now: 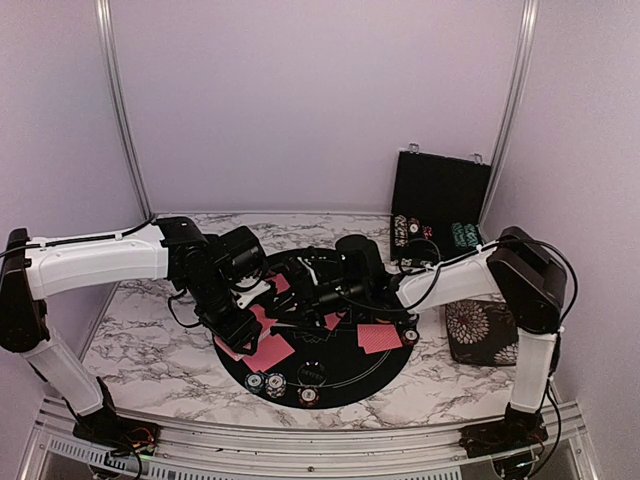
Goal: Distribute texas hold em gaming equipment
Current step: Pick up the poker card from the face-down deck piles.
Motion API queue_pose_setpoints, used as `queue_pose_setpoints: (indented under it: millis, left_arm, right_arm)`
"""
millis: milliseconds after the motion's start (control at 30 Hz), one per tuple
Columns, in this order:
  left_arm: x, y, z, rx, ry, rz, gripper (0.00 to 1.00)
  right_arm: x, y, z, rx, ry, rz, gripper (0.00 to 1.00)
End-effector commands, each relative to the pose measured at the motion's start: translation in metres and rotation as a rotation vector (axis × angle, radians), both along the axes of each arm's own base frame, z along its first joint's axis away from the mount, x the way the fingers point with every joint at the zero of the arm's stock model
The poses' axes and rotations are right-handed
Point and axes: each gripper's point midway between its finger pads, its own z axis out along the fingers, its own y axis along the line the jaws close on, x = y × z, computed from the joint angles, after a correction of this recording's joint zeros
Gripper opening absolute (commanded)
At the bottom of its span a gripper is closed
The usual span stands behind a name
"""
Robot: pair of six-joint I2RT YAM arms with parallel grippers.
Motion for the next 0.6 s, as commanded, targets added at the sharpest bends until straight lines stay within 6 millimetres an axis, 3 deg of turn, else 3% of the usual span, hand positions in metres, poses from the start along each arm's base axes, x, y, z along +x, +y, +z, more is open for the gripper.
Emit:
queue_pose_setpoints:
  millis: [0, 567]
  left_arm:
    - [-0.0014, -0.0006, 0.0004, -0.002, 0.001, -0.007, 0.51]
    - [-0.0018, -0.0003, 0.0013, -0.005, 0.000, -0.008, 0.51]
  right_arm:
    - [0.0012, -0.0041, 0.0095, 0.015, -0.021, -0.012, 0.23]
    - [0.0033, -0.0045, 0.0043, 0.009, -0.007, -0.015, 0.13]
